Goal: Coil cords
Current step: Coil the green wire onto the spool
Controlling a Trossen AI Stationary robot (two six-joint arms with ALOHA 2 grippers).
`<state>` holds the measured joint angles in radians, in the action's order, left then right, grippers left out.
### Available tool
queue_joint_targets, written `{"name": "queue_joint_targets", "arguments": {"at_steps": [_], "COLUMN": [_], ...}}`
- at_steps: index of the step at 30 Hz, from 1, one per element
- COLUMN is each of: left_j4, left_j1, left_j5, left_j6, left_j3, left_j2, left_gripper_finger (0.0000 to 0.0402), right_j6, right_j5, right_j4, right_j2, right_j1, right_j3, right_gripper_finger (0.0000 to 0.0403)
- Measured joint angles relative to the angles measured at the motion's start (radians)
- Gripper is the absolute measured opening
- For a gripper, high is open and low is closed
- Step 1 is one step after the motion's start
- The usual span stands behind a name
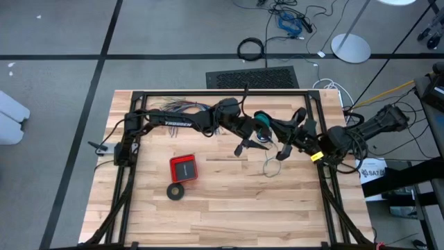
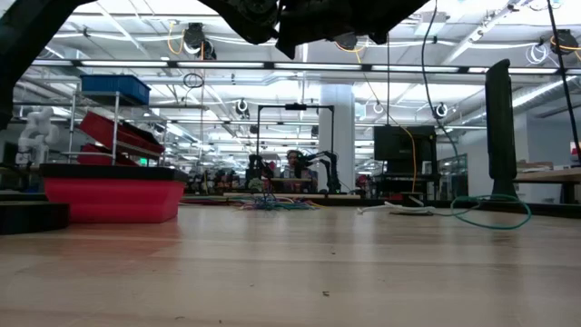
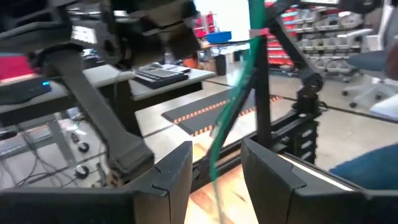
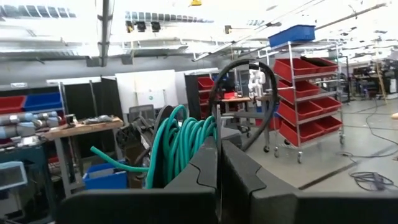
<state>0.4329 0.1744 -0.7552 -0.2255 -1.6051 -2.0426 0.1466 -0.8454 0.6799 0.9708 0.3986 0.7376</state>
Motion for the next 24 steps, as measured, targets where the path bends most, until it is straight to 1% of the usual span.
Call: {"name": "queue_joint_targets", "arguments": {"at_steps": [4,10,17,20,24], "left_j4": [0.001,0.002,0.025,0.037,0.018], "left_j1": [0.003,-0.011,-0.024,-0.025,-0.014], "left_j5": [0.028,0.016,0.015,0.014,-0.006], "left_j6": [0.01,0.009,0.004,0.002,0.003], "left_j3": [0.0,0.0,0.0,0.0,0.0], "left_j2": [0.0,0.0,-0.032,-0.043,-0.046], "left_gripper_finger": [0.0145,0.0145,0.0144,0.0131,0.0094], "right_j6": [-0.004,0.003,0.004,0.004,0.005], "right_j5": [0.042,0.043,0.043,0.043,0.043], "right_j4": [0.034,0.054,0.054,0.054,0.051], "right_j2": [0.017,0.019,0.019,0.019,0.019], "right_j1": [-0.012,-0.012,-0.012,-0.012,-0.012], "right_j3": [0.0,0.0,0.0,0.0,0.0], "right_gripper_finger": [0.0,0.0,0.0,0.0,0.0]}}
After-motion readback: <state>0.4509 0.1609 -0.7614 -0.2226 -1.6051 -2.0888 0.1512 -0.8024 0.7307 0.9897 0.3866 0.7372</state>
